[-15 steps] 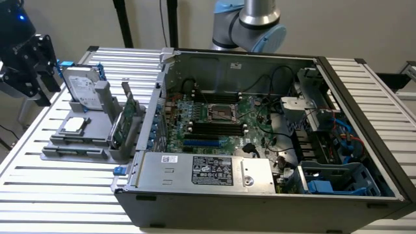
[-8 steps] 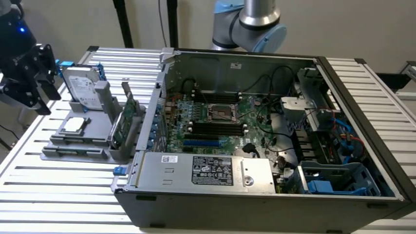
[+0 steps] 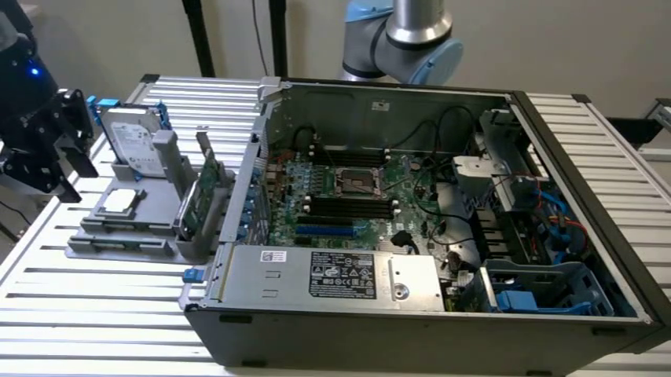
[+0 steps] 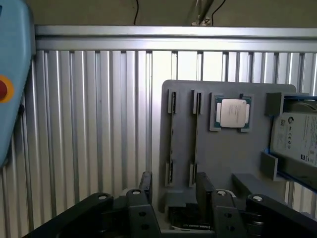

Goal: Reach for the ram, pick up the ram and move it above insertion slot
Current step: 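Pick up the ram and move it above insertion slot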

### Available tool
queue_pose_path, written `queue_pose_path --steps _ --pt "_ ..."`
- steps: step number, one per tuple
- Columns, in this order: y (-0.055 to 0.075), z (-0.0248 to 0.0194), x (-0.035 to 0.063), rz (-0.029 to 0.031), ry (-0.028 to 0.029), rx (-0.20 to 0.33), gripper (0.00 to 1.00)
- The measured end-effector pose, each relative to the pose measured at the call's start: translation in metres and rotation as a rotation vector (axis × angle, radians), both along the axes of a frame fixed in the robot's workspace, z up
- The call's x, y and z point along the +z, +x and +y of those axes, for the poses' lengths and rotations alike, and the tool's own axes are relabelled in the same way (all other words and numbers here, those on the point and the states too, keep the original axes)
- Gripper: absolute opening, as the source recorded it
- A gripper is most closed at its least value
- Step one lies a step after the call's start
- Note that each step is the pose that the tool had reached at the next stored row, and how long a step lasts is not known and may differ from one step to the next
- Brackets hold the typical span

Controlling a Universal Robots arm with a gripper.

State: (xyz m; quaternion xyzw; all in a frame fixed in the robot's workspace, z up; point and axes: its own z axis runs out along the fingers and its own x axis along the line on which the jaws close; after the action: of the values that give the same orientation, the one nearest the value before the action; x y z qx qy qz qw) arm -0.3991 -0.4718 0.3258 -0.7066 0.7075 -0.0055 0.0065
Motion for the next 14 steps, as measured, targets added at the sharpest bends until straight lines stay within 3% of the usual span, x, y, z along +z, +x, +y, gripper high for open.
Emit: queue_pose_path --steps 4,14 --pt "0.0 -0.0044 -0.0073 0.0 0.0 -0.003 0.48" --pt "0.0 -0.0048 -0.0256 -0.0001 0.0 -0.007 0.48"
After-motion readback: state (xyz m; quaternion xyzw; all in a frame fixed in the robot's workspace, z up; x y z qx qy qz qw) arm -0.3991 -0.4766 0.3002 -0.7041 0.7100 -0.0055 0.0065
